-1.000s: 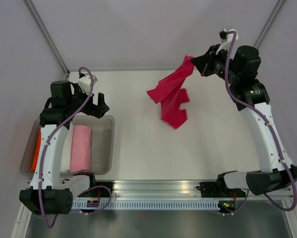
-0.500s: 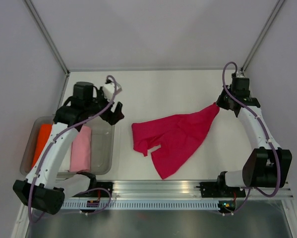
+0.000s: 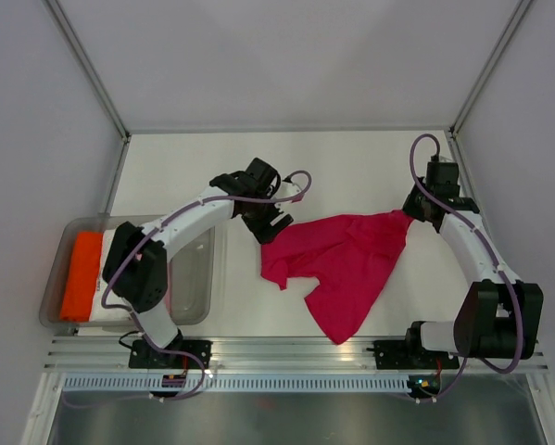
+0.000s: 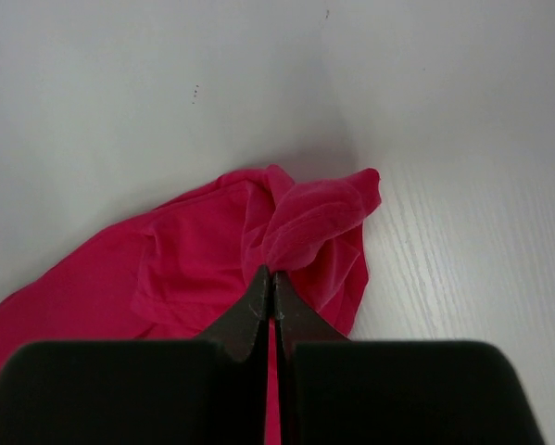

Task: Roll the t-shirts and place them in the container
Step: Move the tshirt to the center of the board, then flatten the tshirt

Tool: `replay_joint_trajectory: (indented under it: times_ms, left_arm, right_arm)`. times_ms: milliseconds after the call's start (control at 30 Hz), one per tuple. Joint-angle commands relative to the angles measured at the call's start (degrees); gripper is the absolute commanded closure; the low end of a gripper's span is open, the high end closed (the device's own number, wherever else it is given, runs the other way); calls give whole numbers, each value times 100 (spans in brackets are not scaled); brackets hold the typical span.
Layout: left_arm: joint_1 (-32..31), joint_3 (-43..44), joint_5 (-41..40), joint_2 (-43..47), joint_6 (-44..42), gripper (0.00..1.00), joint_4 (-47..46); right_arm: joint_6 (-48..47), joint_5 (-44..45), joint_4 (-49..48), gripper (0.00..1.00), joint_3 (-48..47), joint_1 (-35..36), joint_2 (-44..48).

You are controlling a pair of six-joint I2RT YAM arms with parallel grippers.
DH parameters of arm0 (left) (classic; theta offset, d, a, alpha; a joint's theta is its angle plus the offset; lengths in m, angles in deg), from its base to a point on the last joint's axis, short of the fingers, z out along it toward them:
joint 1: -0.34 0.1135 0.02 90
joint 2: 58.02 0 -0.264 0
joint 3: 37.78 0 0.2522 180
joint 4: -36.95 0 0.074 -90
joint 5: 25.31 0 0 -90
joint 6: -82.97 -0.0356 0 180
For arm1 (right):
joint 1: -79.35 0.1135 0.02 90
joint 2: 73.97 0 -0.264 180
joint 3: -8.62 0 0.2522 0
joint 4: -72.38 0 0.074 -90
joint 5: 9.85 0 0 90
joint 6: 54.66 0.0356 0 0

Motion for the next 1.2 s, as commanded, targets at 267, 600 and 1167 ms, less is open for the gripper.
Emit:
replay_joint_trajectory:
  times_ms: [267, 600, 1167]
  left_arm:
    - [-108, 617, -462, -1766, -11, 34, -201]
    - [23, 792, -1136, -934, -168, 98, -744]
    - [1008, 2219, -1070, 570, -661, 96, -922]
  right_arm:
    - [168, -9, -440, 100, 307, -3, 413]
    - [265, -676, -369, 100, -745, -248, 817]
    - [608, -827, -115, 100, -3097, -873, 1282]
